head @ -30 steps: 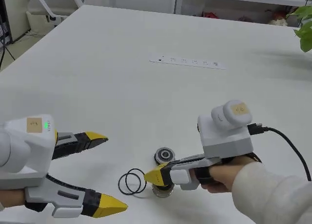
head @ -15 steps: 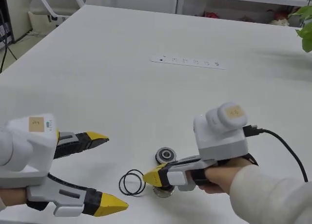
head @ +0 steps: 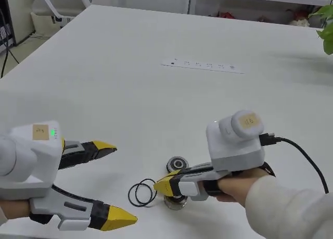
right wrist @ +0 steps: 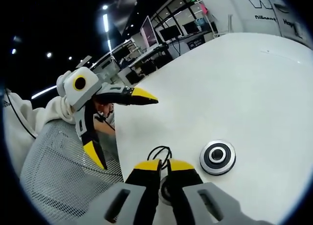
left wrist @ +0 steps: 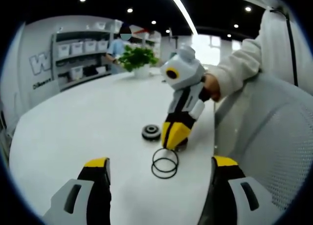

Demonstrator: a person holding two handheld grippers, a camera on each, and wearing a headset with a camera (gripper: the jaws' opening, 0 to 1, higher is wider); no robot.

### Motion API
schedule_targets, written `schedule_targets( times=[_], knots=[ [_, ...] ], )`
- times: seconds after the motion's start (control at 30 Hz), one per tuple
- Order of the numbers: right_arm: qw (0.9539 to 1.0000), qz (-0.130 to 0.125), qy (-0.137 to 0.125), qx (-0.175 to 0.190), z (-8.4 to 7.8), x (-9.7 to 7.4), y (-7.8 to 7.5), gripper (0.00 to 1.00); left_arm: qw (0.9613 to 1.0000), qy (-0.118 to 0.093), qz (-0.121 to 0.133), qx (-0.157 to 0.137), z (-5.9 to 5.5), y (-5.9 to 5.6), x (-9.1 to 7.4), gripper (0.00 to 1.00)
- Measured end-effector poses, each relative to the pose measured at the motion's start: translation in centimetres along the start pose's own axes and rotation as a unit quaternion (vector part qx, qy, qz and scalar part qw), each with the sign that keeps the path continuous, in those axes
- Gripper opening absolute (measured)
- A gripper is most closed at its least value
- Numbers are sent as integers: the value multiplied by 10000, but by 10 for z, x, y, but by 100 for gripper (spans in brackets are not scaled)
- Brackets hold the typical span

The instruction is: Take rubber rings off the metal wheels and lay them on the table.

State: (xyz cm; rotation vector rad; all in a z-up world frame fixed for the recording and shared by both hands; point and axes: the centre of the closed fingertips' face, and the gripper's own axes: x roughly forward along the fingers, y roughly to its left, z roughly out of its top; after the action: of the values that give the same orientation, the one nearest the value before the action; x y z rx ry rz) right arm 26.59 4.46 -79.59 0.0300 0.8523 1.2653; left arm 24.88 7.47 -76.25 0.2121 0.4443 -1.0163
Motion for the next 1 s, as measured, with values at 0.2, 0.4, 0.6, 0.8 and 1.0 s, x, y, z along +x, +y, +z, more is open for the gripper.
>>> schedule_targets(
  times=[0.2,0.4,0.6,0.8,1.0],
  knots=[
    [10000,-44,-4,-73,1,-1,-2,5,10000,21,-17,-11,-1,-1,0,86],
    [9999,-97,6,-99,2,-3,-5,7,10000,20,-8,-16,-1,-1,0,86],
    [9997,-127,-44,-194,5,-6,-5,9,10000,25,-10,-17,-1,-1,0,86],
    [9993,-159,-148,-290,10,-11,-6,12,10000,20,-8,-20,-1,-1,0,86],
    [9987,-245,-289,-337,18,-18,-11,12,10000,34,-22,-20,-1,-2,0,86]
  ],
)
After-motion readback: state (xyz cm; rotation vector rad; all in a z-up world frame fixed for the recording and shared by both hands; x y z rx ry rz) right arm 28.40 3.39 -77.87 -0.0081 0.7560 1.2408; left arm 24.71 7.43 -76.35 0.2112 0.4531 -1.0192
